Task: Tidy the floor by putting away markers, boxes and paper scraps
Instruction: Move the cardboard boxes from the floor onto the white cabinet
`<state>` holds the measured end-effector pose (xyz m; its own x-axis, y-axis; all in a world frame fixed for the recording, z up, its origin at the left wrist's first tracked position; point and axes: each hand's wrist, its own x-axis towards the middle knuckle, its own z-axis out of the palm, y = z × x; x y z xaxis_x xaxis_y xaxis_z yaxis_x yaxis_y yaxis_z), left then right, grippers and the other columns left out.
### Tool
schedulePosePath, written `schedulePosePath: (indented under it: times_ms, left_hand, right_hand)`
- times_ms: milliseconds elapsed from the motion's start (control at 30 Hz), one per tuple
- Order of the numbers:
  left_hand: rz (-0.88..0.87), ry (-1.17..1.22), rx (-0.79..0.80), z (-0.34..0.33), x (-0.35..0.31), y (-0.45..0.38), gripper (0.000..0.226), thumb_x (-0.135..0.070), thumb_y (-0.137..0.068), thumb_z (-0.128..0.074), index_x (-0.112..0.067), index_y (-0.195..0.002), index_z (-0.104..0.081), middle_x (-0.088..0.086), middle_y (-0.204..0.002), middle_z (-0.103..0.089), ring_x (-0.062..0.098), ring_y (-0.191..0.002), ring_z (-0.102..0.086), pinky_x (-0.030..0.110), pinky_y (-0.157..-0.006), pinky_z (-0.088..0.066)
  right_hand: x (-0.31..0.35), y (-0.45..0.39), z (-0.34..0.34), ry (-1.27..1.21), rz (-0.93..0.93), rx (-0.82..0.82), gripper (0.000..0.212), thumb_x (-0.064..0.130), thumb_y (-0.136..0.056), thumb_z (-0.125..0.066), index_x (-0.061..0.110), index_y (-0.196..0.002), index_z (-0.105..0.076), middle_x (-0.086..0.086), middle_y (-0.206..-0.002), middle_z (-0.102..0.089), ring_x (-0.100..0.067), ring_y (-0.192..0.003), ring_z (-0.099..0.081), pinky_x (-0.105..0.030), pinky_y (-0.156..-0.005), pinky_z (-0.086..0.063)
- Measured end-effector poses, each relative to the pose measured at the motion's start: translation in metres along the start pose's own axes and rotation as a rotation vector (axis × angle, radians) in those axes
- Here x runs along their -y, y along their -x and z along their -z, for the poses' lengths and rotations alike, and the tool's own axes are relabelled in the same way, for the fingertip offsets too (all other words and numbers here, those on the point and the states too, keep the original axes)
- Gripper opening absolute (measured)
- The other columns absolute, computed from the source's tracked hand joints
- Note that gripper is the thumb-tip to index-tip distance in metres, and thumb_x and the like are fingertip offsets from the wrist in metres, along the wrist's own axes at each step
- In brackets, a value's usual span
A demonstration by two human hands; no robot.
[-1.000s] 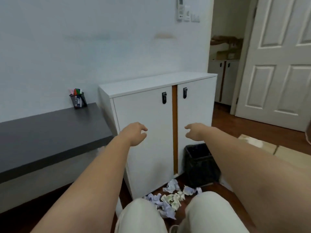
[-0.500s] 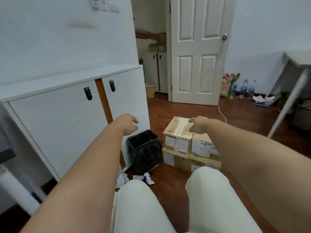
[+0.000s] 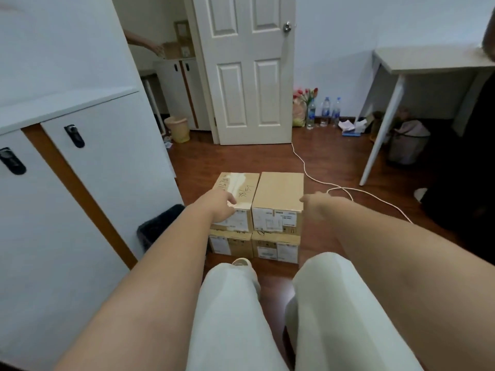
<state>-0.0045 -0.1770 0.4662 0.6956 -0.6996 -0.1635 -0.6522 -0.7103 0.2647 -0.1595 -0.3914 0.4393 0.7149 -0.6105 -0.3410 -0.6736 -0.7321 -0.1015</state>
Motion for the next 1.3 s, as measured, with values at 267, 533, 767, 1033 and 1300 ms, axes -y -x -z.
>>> schedulePosePath:
  times_ms: [267,533,767,1033,1300]
  left_hand:
    - [-0.023,0.048,0.056,-0.025,-0.005,-0.058,0.036,-0.022,-0.094,-0.054,-0.024,-0.130,-0.060,0.009,-0.145,-0.048,0.026,-0.120,-0.051,0.038,-0.097,-0.046]
    - [0.004,0.092,0.167,-0.070,-0.015,-0.110,0.033,-0.019,-0.094,-0.056,-0.017,-0.126,-0.064,0.007,-0.136,-0.056,0.028,-0.119,-0.054,0.038,-0.098,-0.049]
    - [0.041,0.154,0.301,-0.112,-0.033,-0.159,0.034,-0.021,-0.095,-0.058,-0.017,-0.129,-0.062,0.006,-0.141,-0.053,0.025,-0.122,-0.055,0.038,-0.105,-0.043]
    - [0.100,0.192,0.316,-0.126,-0.031,-0.240,0.038,-0.035,-0.082,-0.059,-0.031,-0.120,-0.065,0.001,-0.116,-0.063,0.025,-0.112,-0.057,0.046,-0.105,-0.041]
    - [0.178,0.315,0.350,-0.153,-0.031,-0.295,0.050,-0.022,-0.092,-0.059,-0.017,-0.141,-0.049,0.012,-0.142,-0.049,0.028,-0.120,-0.054,0.034,-0.098,-0.043]
  right_hand:
    - [-0.013,-0.055,-0.014,-0.003,-0.035,0.073,0.061,0.037,-0.088,-0.047,0.032,-0.147,-0.031,-0.013,-0.146,-0.038,-0.036,-0.131,-0.041,-0.049,-0.105,-0.041]
    - [-0.031,-0.107,-0.037,0.007,0.012,0.134,0.054,0.043,-0.087,-0.046,0.032,-0.140,-0.042,-0.007,-0.136,-0.049,-0.034,-0.123,-0.044,-0.044,-0.102,-0.042]
    - [-0.057,-0.159,-0.057,-0.118,-0.100,0.135,0.060,0.042,-0.089,-0.046,0.026,-0.145,-0.035,-0.014,-0.147,-0.038,-0.039,-0.136,-0.033,-0.047,-0.111,-0.035]
    - [-0.059,-0.226,-0.060,-0.248,-0.059,0.165,0.054,0.032,-0.097,-0.043,0.015,-0.147,-0.034,-0.009,-0.153,-0.036,-0.037,-0.141,-0.025,-0.042,-0.114,-0.026]
    - [-0.049,-0.296,-0.081,-0.485,-0.162,0.226,0.070,0.034,-0.089,-0.051,0.014,-0.151,-0.026,-0.020,-0.152,-0.033,-0.039,-0.135,-0.038,-0.041,-0.111,-0.036]
